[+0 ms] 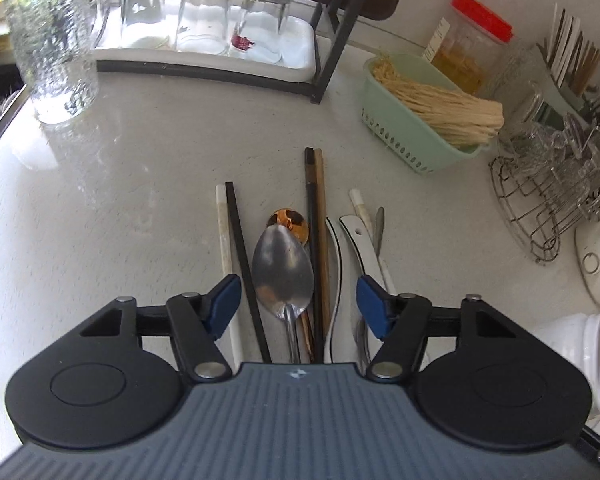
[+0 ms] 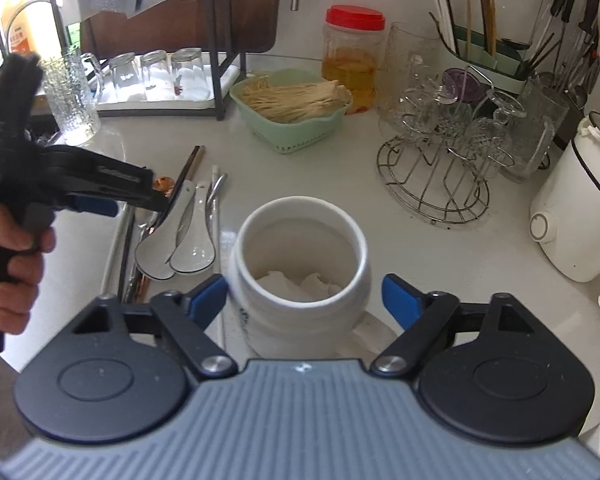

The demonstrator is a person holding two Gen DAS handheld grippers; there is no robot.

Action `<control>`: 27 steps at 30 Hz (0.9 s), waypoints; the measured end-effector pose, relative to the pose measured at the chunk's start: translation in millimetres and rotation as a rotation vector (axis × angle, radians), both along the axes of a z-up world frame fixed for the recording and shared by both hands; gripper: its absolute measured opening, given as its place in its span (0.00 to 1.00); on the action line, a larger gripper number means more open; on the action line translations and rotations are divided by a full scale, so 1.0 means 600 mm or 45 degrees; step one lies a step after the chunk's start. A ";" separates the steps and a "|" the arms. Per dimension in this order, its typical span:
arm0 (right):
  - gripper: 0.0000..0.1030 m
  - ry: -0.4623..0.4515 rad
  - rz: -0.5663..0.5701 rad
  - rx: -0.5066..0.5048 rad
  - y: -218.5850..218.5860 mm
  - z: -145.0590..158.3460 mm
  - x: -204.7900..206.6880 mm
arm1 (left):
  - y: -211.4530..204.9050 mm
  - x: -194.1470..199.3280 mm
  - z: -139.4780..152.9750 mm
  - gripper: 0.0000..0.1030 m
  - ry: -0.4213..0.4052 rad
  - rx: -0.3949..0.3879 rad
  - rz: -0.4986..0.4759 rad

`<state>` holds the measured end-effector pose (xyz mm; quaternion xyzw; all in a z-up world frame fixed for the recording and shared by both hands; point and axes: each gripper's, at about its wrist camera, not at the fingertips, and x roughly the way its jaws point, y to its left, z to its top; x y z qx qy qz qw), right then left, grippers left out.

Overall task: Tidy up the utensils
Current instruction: 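Lower the left tool over the steel spoon and close on it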

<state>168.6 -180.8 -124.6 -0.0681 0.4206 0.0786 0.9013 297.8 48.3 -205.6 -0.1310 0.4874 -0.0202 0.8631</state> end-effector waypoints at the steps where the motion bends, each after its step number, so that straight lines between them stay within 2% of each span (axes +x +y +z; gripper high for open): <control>1: 0.80 0.006 -0.001 -0.004 0.002 -0.001 0.001 | -0.002 0.002 -0.002 0.66 -0.001 0.020 -0.015; 4: 0.80 0.033 -0.015 0.009 0.002 -0.002 0.007 | -0.004 0.007 -0.009 0.60 -0.004 0.065 -0.061; 11: 0.82 0.054 -0.034 0.001 0.008 -0.005 0.013 | -0.003 0.024 -0.016 0.54 -0.029 0.094 -0.104; 15: 0.83 0.063 -0.042 0.000 0.009 -0.006 0.017 | -0.009 0.032 -0.016 0.53 -0.036 0.122 -0.140; 17: 0.84 0.063 -0.046 -0.002 0.009 -0.007 0.018 | -0.009 0.034 -0.016 0.50 -0.034 0.126 -0.150; 19: 0.84 0.065 -0.052 -0.002 0.010 -0.007 0.019 | -0.011 0.034 -0.015 0.42 -0.034 0.148 -0.155; 27: 0.84 0.045 -0.052 0.004 0.006 -0.009 0.023 | -0.011 0.026 -0.008 0.41 -0.052 0.141 -0.144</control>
